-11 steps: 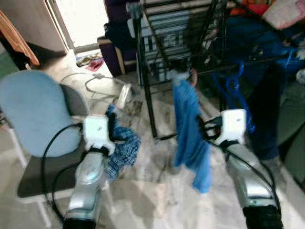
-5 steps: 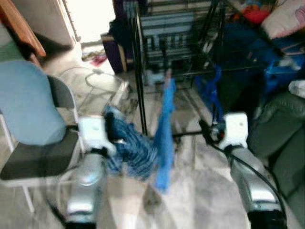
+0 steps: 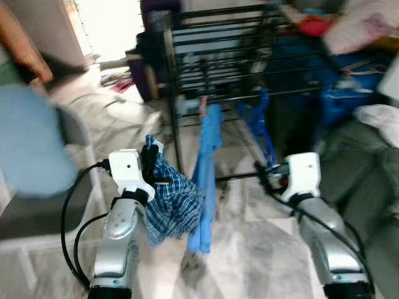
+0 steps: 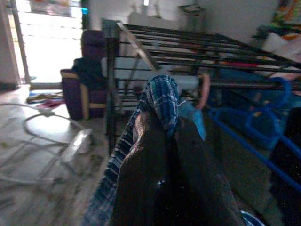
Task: Hang hanger
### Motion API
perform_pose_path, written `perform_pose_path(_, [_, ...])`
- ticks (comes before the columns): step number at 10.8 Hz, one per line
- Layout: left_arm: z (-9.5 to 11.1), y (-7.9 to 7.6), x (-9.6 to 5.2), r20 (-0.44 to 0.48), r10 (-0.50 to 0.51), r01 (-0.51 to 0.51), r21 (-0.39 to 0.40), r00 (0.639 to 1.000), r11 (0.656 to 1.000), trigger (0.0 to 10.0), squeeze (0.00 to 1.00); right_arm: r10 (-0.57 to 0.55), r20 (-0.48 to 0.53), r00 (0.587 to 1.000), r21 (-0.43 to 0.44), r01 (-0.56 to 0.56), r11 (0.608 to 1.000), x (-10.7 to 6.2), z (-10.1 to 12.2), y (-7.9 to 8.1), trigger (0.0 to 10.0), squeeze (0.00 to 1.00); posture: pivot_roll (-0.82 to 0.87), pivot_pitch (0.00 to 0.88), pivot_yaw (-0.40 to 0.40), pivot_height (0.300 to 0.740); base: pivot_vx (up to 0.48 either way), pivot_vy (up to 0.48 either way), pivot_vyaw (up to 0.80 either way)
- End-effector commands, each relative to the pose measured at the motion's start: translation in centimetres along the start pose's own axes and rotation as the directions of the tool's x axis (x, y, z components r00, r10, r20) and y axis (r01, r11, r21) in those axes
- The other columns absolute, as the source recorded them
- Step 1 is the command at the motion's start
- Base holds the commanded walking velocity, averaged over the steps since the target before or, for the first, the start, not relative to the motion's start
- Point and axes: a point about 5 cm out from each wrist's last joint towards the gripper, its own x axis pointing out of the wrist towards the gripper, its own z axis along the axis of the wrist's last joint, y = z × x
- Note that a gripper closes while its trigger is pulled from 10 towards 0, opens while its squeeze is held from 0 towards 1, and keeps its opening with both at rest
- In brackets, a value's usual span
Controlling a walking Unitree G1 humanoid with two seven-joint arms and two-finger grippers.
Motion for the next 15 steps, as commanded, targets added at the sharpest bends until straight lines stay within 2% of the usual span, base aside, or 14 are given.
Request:
perform_pose_path(1, [0.3,-0.1,0.2,0.007,-0.019,0.019,0.0,1.0,1.0,10.0,0.0,-0.002,0.02,1.0,0.007,0.002,1.0,-0.1,0.7,0.1,10.0,0.0,-0.2,0.016,0.061,0.74,0.45,0.0,0.0])
perform_pose_path(2, [0.3,-0.5,0.4,0.005,-0.035,0.035,-0.013,0.999,0.999,10.0,0.0,-0.003,0.021,1.0,0.006,0.003,1.0,-0.1,0.7,0.1,10.0,0.0,-0.2,0.02,0.058,0.74,0.446,0.0,0.0])
perform_pose_path(3, [0.2,-0.8,0.3,0.003,-0.044,0.044,-0.019,0.999,0.999,10.0,0.0,-0.007,0.031,0.999,-0.035,0.009,0.999,-0.2,0.8,-0.1,10.0,0.0,-0.2,0.023,0.053,0.74,0.446,0.0,0.0])
perform_pose_path(6, [-0.3,-1.2,0.0,-0.017,-0.05,0.049,-0.034,0.999,0.998,10.0,0.0,-0.029,0.031,0.999,-0.037,0.03,0.999,0.2,1.3,-1.1,10.0,0.0,-0.21,0.038,0.043,0.74,0.449,0.0,0.0])
perform_pose_path(10, [-0.3,-1.3,-0.1,-0.02,-0.066,0.065,-0.034,0.998,0.997,10.0,0.0,-0.026,0.025,0.999,-0.04,0.027,0.999,0.1,1.2,-0.9,10.0,0.0,-0.21,0.044,0.044,0.74,0.422,0.0,0.0])
perform_pose_path(15, [-0.5,-0.9,-0.4,-0.034,-0.028,0.027,-0.03,0.999,0.999,10.0,0.0,0.023,-0.006,1.0,-0.033,-0.023,0.999,0.2,0.8,-0.6,10.0,0.0,-0.2,0.047,0.046,0.74,0.0,0.0,0.0])
